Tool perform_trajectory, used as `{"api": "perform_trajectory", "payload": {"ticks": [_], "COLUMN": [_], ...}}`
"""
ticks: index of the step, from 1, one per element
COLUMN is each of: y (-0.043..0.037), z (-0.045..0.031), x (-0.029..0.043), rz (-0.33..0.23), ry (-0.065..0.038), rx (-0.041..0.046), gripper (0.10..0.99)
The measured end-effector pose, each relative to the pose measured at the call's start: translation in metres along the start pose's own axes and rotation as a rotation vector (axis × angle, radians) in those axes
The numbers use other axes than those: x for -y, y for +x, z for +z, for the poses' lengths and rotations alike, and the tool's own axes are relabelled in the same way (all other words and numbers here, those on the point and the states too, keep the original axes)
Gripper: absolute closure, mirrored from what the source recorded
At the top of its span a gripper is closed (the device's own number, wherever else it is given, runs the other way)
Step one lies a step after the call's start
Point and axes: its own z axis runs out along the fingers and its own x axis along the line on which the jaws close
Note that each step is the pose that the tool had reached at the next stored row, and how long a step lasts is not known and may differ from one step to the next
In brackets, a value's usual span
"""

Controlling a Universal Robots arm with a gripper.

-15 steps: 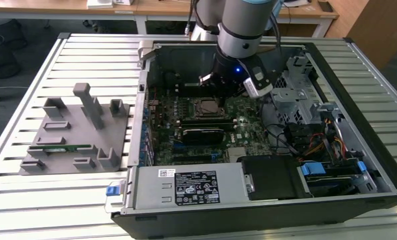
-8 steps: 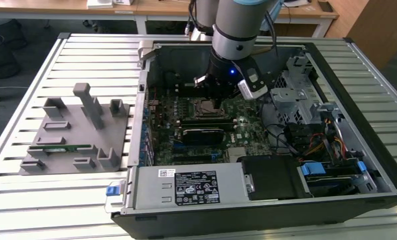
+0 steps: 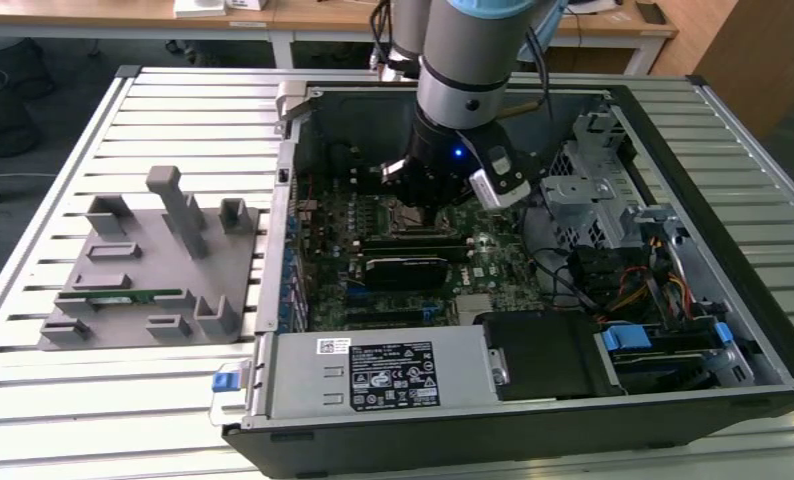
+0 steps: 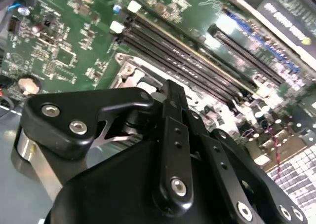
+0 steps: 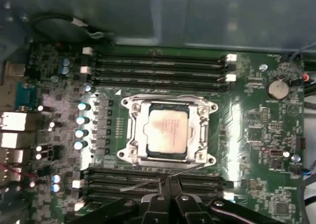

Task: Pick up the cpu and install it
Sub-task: 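Install the second cpu locking lever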

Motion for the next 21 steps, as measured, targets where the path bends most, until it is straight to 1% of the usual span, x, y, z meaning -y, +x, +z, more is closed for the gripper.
{"api": "perform_trajectory", "payload": {"ticks": [4,8,10,15,21], "y": [0.0108,0.0178,0.0205,0.0228,0.0234], "z": [0.0003,0.0015,0.0043,0.0133,0.0243], "x": [0.0007,0.0005,0.0006,0.0013,0.0022], "rz": [0.0,0.0,0.0,0.0,0.0], "ry": [-0.002,-0.002,-0.002,-0.002,-0.002], "rx": [0.0003,0.0001,0.0001,0.0001,0.0001], "gripper": [0.98,0.98,0.98,0.98,0.98]}}
